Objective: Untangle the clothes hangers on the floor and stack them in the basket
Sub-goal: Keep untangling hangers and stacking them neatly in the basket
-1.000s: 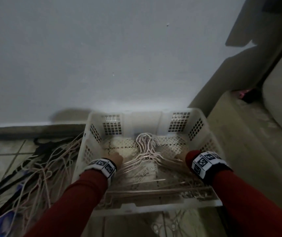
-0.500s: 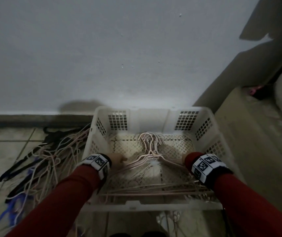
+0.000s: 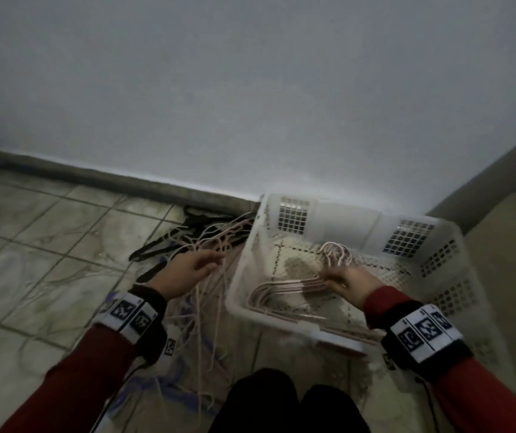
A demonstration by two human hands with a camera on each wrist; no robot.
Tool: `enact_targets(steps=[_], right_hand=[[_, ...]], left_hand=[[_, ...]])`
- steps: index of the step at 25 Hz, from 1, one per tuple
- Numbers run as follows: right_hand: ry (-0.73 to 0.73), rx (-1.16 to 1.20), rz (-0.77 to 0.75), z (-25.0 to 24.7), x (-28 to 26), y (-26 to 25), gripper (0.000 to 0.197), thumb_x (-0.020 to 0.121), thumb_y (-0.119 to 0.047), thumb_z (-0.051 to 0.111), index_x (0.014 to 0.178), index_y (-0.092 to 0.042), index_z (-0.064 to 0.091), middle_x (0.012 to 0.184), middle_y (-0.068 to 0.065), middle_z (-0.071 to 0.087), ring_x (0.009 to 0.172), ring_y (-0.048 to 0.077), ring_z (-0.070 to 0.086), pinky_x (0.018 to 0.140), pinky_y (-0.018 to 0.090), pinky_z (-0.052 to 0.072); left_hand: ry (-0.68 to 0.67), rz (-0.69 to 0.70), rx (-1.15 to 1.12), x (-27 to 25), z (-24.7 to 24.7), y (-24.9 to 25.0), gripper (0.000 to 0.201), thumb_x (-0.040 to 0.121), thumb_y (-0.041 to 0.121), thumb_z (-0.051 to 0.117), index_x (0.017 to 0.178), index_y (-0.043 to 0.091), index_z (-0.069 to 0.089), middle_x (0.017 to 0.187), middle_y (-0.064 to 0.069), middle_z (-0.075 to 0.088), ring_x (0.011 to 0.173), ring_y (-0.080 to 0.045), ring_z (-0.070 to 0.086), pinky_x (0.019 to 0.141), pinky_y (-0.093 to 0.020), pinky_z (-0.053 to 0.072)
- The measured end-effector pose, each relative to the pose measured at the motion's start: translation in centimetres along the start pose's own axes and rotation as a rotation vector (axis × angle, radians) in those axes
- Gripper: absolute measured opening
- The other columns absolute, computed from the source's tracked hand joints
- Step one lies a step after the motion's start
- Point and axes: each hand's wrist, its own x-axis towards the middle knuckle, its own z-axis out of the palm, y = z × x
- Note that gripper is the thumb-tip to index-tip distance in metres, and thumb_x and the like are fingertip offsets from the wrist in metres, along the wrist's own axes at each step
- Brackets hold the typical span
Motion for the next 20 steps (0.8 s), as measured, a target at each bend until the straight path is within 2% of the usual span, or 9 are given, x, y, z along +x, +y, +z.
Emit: enact_targets(steps=[2, 4, 5, 7, 8, 10, 13, 17, 20], right_hand=[[0.075, 0.106, -0.137, 0.7, 0.0, -4.1, 0.029, 0.091, -0.014, 0.051, 0.118, -0.012, 0.06, 0.123, 0.008, 0.063, 0.113, 0.022, 0.057, 0.097, 0.026, 0.04], [0.105, 0.2, -0.276, 1.8, 0.0, -8.2, 0.026, 0.089, -0.01, 0.052, 0.112, -0.008, 0.063, 0.118, 0.01, 0.065, 0.107, 0.024, 0.06, 0.09, 0.021, 0.04], [0.093, 0.231, -0.316, 2.5, 0.0, -10.0, 0.025, 0.089, -0.009, 0.052, 0.112, -0.008, 0.063, 0.116, 0.011, 0.065, 0.105, 0.024, 0.061, 0.086, 0.019, 0.04], [0.012, 0.237, -0.367, 4.2, 0.4, -13.7, 0.026, 0.09, -0.011, 0.05, 0.114, -0.008, 0.061, 0.117, 0.011, 0.064, 0.105, 0.024, 0.06, 0.085, 0.02, 0.04], [-0.032, 0.233, -0.39, 5.2, 0.8, -15.4, 0.027, 0.091, -0.012, 0.05, 0.116, -0.007, 0.06, 0.118, 0.012, 0.064, 0.106, 0.024, 0.059, 0.085, 0.02, 0.039], [-0.116, 0.201, -0.414, 7.7, 1.7, -18.0, 0.028, 0.091, -0.014, 0.049, 0.117, -0.007, 0.059, 0.119, 0.013, 0.063, 0.109, 0.025, 0.057, 0.087, 0.022, 0.038], [-0.284, 0.049, -0.425, 11.6, 3.6, -20.7, 0.031, 0.092, -0.013, 0.044, 0.121, -0.004, 0.054, 0.125, 0.015, 0.057, 0.114, 0.029, 0.053, 0.094, 0.03, 0.038], [-0.5, -0.181, -0.418, 16.7, 6.0, -22.3, 0.042, 0.092, -0.006, 0.042, 0.134, -0.004, 0.037, 0.142, 0.02, 0.036, 0.128, 0.035, 0.04, 0.103, 0.04, 0.035], [-0.487, -0.296, -0.443, 18.7, 7.1, -22.8, 0.05, 0.094, -0.004, 0.035, 0.142, -0.006, 0.021, 0.153, 0.015, 0.017, 0.139, 0.031, 0.022, 0.113, 0.04, 0.023]], left_hand=[[0.09, -0.074, -0.045, -3.4, -0.1, -3.3, 0.031, 0.093, 0.012, 0.049, 0.124, 0.012, 0.057, 0.118, -0.004, 0.064, 0.105, -0.008, 0.057, 0.095, -0.02, 0.044], [0.177, -0.157, -0.122, -6.5, 0.3, -6.0, 0.029, 0.092, 0.009, 0.051, 0.12, 0.008, 0.058, 0.11, -0.005, 0.065, 0.103, -0.012, 0.059, 0.08, -0.006, 0.042], [0.222, -0.196, -0.15, -7.6, 0.7, -7.1, 0.028, 0.091, 0.007, 0.052, 0.118, 0.005, 0.059, 0.106, -0.005, 0.065, 0.102, -0.014, 0.059, 0.071, 0.001, 0.04], [0.316, -0.308, -0.18, -10.2, 2.0, -9.5, 0.028, 0.09, 0.004, 0.052, 0.116, 0.004, 0.06, 0.108, -0.009, 0.065, 0.1, -0.015, 0.059, 0.068, 0.003, 0.038], [0.344, -0.375, -0.192, -11.4, 3.0, -10.8, 0.028, 0.09, 0.005, 0.052, 0.117, 0.005, 0.06, 0.112, -0.01, 0.065, 0.101, -0.016, 0.059, 0.072, 0.0, 0.039], [0.366, -0.514, -0.219, -13.4, 5.1, -13.0, 0.028, 0.091, 0.008, 0.051, 0.118, 0.007, 0.059, 0.12, -0.012, 0.064, 0.108, -0.021, 0.059, 0.084, -0.019, 0.042], [0.33, -0.663, -0.193, -15.0, 7.9, -15.8, 0.032, 0.092, 0.012, 0.05, 0.123, 0.005, 0.055, 0.127, -0.014, 0.058, 0.117, -0.025, 0.055, 0.094, -0.028, 0.041], [0.127, -0.68, 0.06, -16.2, 10.7, -18.7, 0.037, 0.094, 0.026, 0.046, 0.129, 0.014, 0.05, 0.131, -0.012, 0.052, 0.119, -0.027, 0.05, 0.097, -0.029, 0.039], [0.105, -0.645, 0.212, -16.5, 11.3, -19.1, 0.032, 0.094, 0.025, 0.043, 0.124, 0.016, 0.052, 0.125, -0.009, 0.052, 0.116, -0.027, 0.049, 0.093, -0.032, 0.04]])
